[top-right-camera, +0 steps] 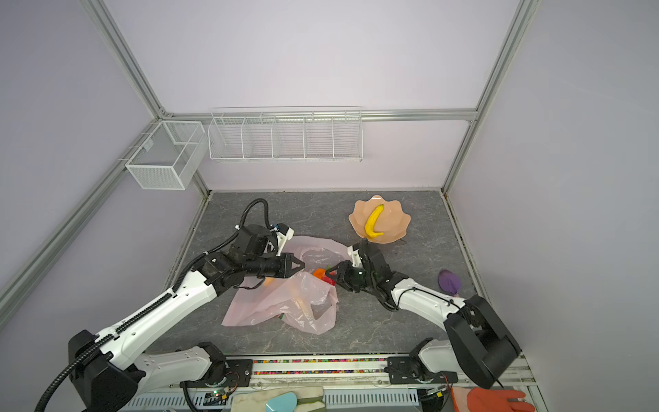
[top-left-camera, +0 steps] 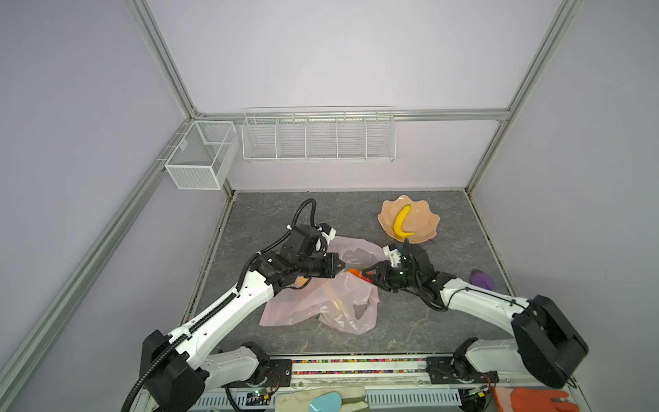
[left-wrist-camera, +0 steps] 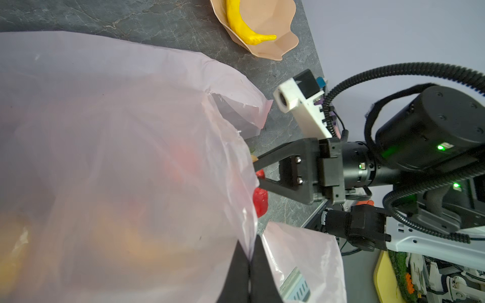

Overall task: Place the fruits into the plastic bag
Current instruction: Place the fruit in the plastic bag.

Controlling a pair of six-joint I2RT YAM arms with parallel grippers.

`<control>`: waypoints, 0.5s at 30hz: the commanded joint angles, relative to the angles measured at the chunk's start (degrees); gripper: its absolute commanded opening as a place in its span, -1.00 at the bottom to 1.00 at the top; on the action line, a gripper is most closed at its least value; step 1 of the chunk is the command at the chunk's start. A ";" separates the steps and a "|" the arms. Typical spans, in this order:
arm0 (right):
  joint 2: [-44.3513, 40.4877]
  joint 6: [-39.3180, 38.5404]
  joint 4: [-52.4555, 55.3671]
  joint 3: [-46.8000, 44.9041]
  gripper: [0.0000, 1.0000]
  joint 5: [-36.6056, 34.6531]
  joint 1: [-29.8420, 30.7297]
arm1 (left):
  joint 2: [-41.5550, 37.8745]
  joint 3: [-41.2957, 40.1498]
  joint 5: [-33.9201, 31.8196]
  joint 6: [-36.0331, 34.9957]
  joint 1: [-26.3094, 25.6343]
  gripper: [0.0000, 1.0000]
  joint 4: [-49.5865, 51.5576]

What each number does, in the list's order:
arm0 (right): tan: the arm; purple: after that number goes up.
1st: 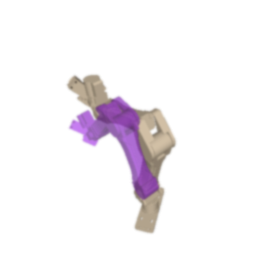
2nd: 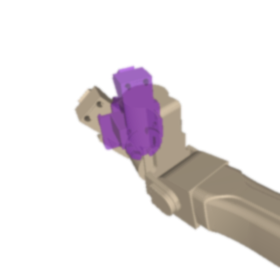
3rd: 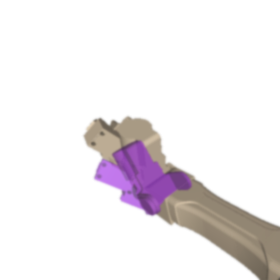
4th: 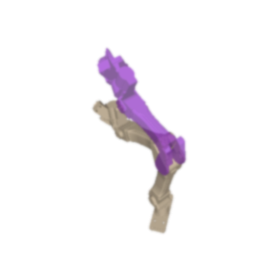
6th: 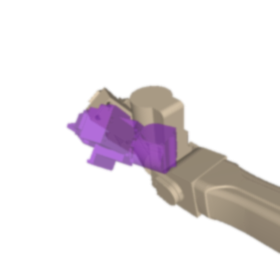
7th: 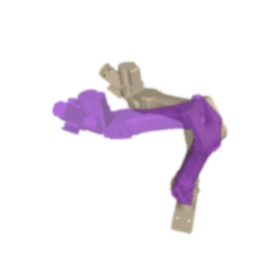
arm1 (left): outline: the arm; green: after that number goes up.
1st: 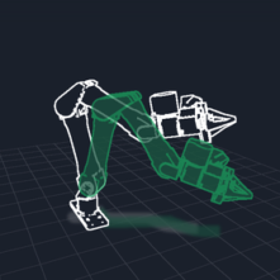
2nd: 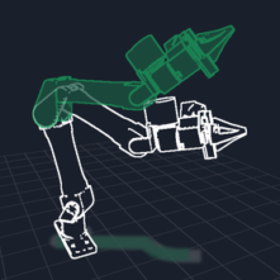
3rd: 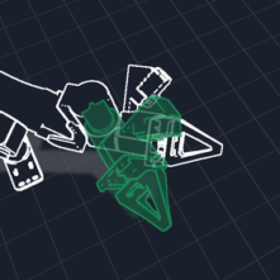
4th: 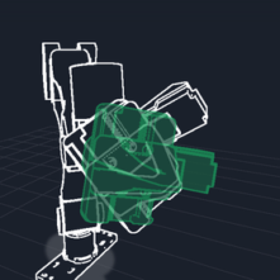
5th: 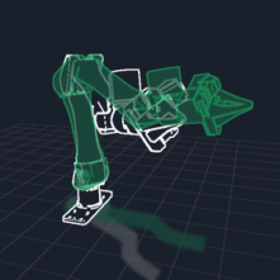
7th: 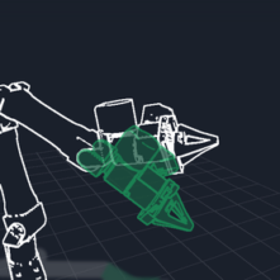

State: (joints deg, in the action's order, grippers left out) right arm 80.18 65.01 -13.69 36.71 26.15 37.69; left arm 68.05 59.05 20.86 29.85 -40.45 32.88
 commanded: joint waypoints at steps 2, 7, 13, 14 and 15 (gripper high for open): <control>7.03 3.08 -7.10 5.79 -0.47 -1.72 4.67 | -0.64 0.96 0.23 0.07 0.28 -1.00 -0.63; 15.48 4.23 -9.02 12.09 -0.47 -1.28 9.09 | -0.95 1.04 0.10 0.09 0.28 -1.00 -0.54; 23.57 5.68 -9.87 18.22 -0.41 -0.29 12.63 | -1.08 0.90 0.06 0.04 0.28 -1.00 -0.45; 24.68 6.10 -10.56 18.89 -0.40 0.01 13.00 | -1.17 0.89 0.08 0.04 0.28 -1.00 -0.45; 25.55 6.53 -11.27 19.17 -0.38 0.25 13.29 | -1.25 0.89 0.07 0.04 0.28 -1.00 -0.41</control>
State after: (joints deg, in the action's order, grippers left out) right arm 103.85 68.84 -22.02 54.41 25.52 50.13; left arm 68.01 59.05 20.84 29.85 -40.45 32.88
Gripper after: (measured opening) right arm 0.393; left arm 0.047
